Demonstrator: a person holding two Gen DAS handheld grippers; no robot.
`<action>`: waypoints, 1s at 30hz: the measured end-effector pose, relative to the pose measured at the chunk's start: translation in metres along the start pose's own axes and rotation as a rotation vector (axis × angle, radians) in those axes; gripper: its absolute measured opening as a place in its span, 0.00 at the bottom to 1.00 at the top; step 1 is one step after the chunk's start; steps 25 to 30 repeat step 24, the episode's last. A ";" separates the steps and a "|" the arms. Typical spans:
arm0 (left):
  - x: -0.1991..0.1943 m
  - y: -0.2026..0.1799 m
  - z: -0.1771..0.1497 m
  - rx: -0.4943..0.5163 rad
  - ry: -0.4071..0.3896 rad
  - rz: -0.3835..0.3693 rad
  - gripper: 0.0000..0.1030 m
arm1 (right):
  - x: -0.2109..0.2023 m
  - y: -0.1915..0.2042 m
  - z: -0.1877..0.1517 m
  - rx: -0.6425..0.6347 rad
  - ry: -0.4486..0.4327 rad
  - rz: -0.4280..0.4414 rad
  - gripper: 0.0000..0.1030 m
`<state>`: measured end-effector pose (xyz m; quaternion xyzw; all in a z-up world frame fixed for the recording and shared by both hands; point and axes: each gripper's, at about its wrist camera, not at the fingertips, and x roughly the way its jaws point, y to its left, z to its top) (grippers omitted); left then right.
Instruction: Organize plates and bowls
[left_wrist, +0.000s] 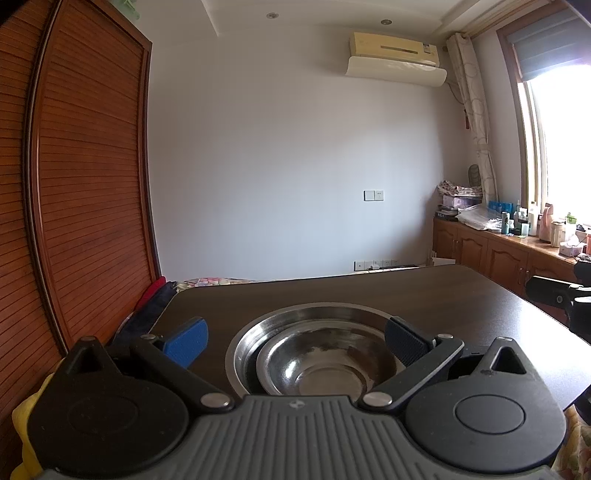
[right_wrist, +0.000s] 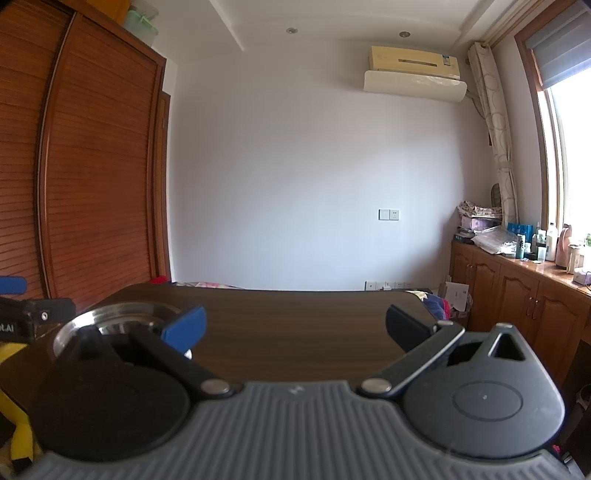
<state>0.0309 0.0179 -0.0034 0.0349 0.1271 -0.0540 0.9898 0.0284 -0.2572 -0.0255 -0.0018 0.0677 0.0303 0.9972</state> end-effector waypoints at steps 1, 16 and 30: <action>0.000 0.000 0.000 0.000 0.000 0.000 1.00 | 0.000 0.000 0.000 -0.001 0.000 -0.001 1.00; -0.001 -0.001 0.000 0.000 -0.002 0.002 1.00 | -0.002 0.002 -0.001 -0.001 -0.006 -0.001 1.00; -0.001 -0.001 -0.001 0.000 -0.001 0.000 1.00 | -0.003 0.003 -0.001 -0.004 -0.005 -0.001 1.00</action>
